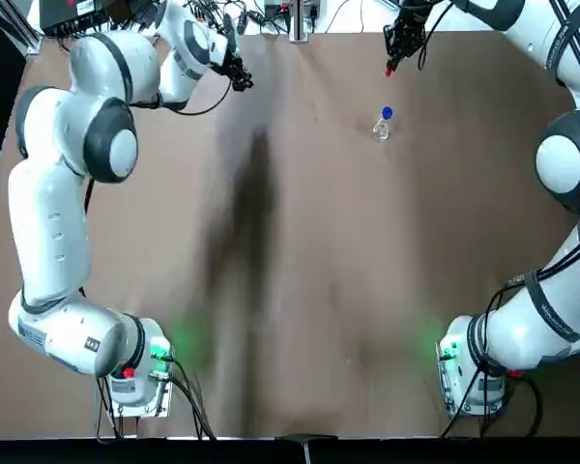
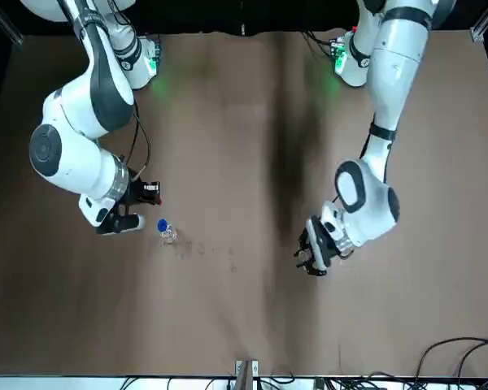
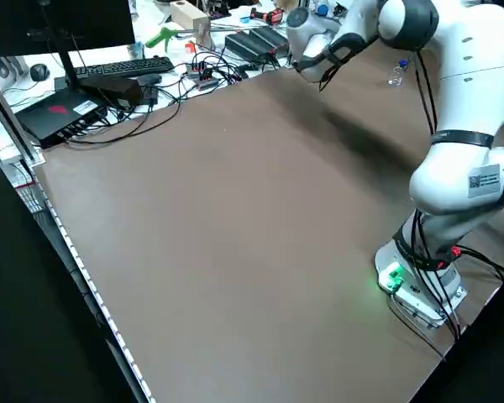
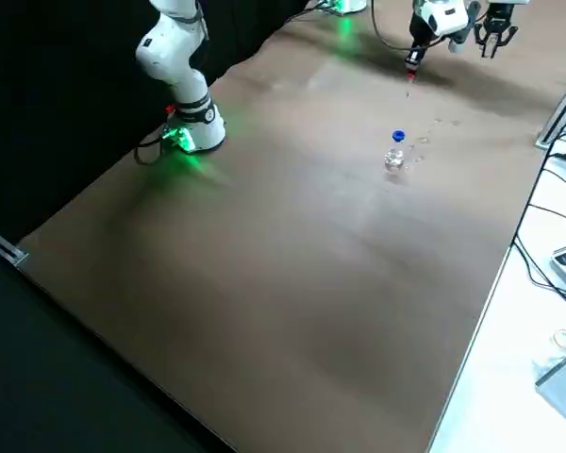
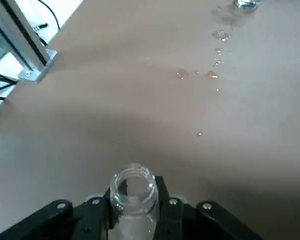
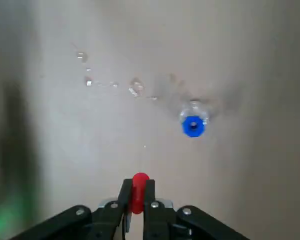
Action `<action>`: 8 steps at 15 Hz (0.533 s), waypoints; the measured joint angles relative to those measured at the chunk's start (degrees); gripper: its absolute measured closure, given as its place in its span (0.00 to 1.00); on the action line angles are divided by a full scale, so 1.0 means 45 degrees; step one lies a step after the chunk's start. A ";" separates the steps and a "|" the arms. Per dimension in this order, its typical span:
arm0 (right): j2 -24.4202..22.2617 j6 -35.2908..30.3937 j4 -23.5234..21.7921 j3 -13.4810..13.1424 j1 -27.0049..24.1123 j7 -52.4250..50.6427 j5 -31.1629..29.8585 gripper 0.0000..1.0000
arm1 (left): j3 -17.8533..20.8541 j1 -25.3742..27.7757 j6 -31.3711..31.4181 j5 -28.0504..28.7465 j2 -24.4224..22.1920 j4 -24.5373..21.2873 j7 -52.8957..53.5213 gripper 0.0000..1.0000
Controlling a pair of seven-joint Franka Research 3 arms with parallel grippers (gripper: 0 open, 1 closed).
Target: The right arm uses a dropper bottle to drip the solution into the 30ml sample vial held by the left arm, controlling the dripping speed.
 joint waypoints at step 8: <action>-0.0020 0.0083 -0.0002 0.0074 0.0473 0.0055 0.2353 0.87 | 0.0816 -0.2711 0.0122 0.5005 -0.0161 0.0199 -0.7223 0.70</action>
